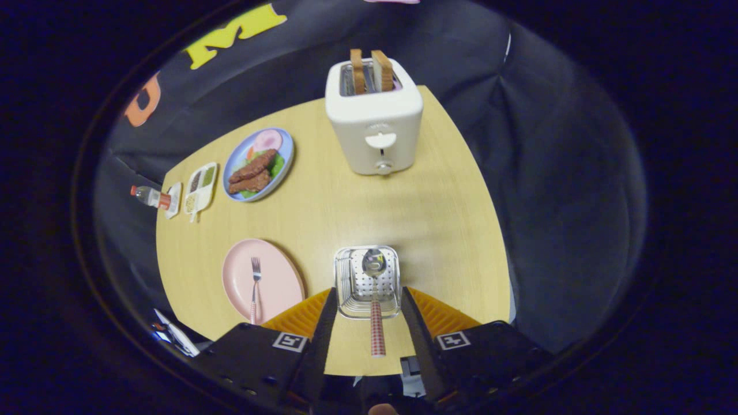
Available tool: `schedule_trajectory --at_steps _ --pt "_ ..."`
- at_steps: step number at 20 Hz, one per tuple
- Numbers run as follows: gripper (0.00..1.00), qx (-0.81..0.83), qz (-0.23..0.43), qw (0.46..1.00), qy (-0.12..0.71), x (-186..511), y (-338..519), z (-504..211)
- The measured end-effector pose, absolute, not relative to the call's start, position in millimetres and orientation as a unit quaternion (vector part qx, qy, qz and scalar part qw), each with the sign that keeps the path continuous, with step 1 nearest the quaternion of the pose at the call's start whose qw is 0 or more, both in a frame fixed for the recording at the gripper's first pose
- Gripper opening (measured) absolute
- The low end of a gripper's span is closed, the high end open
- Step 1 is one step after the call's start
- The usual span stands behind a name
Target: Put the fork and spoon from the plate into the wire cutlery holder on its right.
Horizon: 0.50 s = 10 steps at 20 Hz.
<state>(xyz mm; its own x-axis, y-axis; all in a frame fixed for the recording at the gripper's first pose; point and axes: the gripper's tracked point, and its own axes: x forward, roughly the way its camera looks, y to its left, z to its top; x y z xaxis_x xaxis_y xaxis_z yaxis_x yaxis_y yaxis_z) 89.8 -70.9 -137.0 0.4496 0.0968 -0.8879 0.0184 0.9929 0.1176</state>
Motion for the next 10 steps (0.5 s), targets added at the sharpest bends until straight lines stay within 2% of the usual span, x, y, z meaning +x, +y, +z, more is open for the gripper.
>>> schedule_trajectory --at_steps 1,2,6,10 --pt "0.74 0.046 0.036 0.868 0.493 93 -63 -126" --pt "0.87 0.033 0.046 0.885 0.462 93 -55 -117" --pt "0.97 -0.014 0.077 0.935 0.345 77 -7 -87" --pt "0.97 -0.013 0.095 0.951 0.293 40 54 -103"
